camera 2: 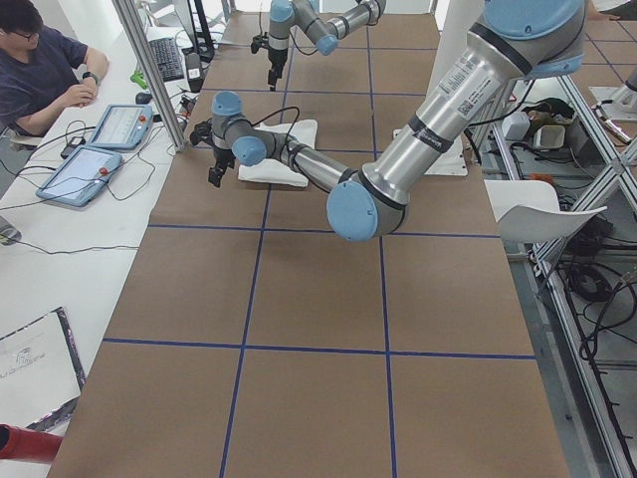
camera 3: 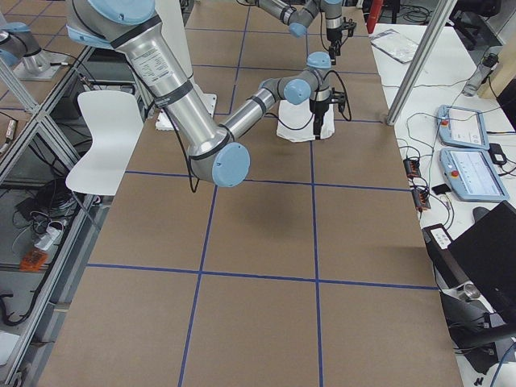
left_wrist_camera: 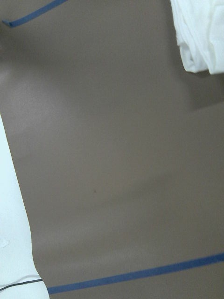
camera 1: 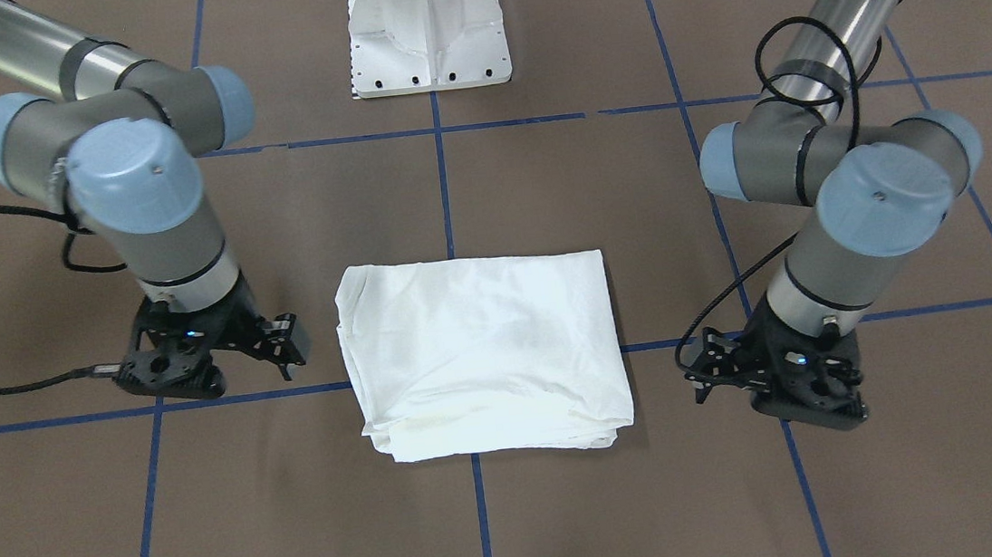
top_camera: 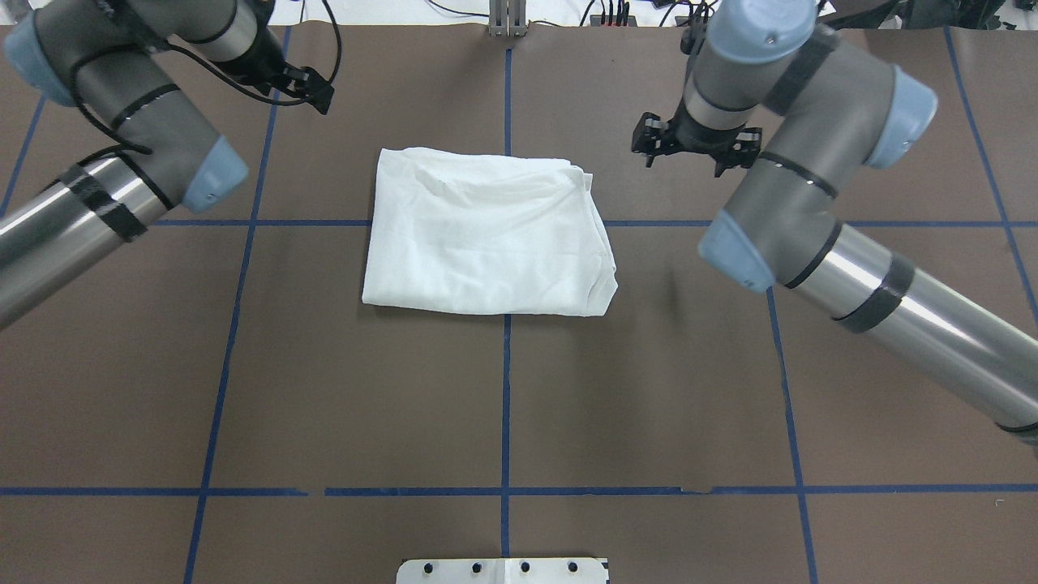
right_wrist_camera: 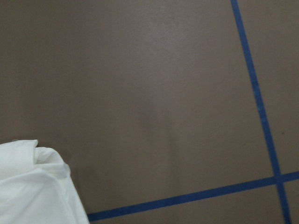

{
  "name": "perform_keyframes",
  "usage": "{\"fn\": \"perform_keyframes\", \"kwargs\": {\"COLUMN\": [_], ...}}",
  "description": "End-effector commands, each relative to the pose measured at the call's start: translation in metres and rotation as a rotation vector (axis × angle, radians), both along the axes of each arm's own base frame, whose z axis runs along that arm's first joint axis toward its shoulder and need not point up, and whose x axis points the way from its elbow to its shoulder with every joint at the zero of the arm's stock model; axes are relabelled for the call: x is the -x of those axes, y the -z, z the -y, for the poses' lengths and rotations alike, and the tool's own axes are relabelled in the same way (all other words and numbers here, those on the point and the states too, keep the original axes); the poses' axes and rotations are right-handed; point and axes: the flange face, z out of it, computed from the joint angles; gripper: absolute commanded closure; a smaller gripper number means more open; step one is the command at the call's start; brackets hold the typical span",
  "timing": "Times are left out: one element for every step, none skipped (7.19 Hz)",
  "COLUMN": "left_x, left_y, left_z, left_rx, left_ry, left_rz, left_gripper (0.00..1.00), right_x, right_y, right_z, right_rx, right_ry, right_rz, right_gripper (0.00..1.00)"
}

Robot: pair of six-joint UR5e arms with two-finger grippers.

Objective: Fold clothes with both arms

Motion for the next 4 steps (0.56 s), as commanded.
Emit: {"fn": "perform_keyframes", "kwargs": {"left_x": [0.093, 0.133, 0.181, 0.228], "left_y": [-0.052, -0.08, -0.117, -0.152], "left_z": [-0.006, -0.011, -0.02, -0.036], "left_rx": [-0.103, -0.104, -0.107, -0.109], "left_ry": [-0.052, -0.099, -0.124, -0.142], "left_rz": [0.074, 0.095, 0.115, 0.117], "left_gripper": [0.0, 0.0, 0.0, 0.0], "right_x": [-0.121, -0.177, -0.234, -0.291], "right_y": [-0.08, -0.118, -0.165, -0.21], "right_z": [0.006, -0.002, -0.016, -0.036], "right_rx": [-0.051, -0.074, -0.097, -0.12], "right_ry": [0.139, 0.185, 0.241, 0.287], "right_rz": [0.001, -0.004, -0.008, -0.012], "right_gripper": [0.0, 0.0, 0.0, 0.0]}}
